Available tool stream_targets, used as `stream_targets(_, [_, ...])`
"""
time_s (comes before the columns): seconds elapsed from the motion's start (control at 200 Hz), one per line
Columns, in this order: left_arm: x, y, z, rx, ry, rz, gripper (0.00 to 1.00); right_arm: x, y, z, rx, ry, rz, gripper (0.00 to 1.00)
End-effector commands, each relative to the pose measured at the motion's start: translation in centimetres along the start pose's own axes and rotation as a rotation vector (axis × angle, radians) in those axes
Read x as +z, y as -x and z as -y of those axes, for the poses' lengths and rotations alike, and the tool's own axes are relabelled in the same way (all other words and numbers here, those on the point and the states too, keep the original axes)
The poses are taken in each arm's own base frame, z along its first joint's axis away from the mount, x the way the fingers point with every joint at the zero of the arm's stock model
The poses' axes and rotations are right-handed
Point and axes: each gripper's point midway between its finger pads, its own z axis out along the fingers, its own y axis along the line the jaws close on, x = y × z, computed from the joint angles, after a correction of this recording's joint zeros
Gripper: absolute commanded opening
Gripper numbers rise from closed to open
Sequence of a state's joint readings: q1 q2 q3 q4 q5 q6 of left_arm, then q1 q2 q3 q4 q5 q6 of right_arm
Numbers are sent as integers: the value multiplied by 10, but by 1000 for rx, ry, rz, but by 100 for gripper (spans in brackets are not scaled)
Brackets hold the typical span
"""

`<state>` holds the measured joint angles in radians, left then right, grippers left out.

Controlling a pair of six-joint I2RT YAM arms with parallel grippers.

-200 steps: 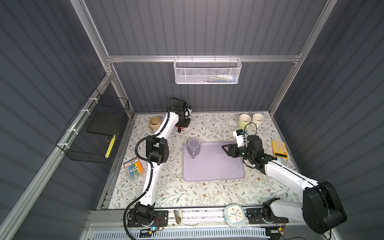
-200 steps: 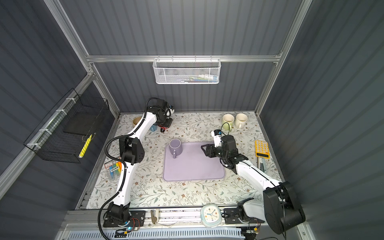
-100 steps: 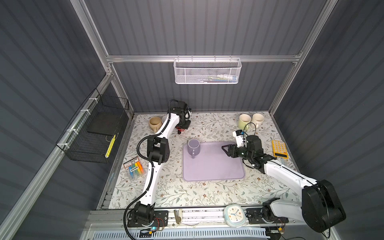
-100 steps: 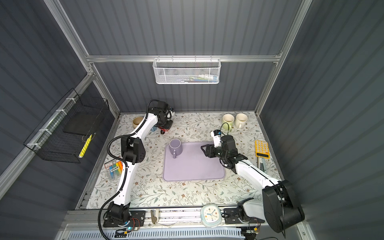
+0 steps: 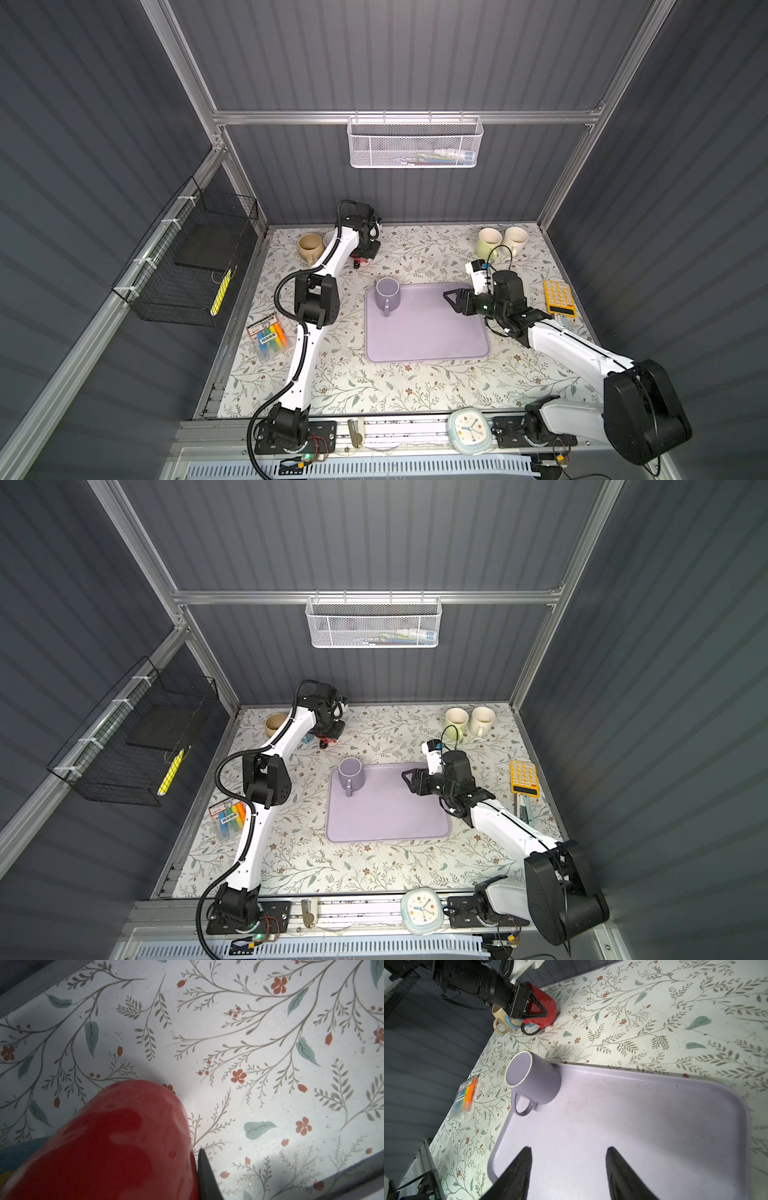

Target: Turn the mug right side up

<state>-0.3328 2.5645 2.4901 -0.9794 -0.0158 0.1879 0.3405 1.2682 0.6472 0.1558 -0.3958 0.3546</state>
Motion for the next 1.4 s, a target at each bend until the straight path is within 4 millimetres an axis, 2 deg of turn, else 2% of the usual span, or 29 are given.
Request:
stream_targets(0.0, [-1, 13, -5, -7, 17, 46, 12, 0, -1, -1, -16, 0, 2, 59])
stream_targets(0.945, [1, 20, -12, -66, 50, 78, 28, 0, -2, -1, -20, 3, 1, 59])
stream_targets(1.391, [4, 30, -20, -129, 73, 126, 31, 0, -3, 0, -18, 0, 2, 59])
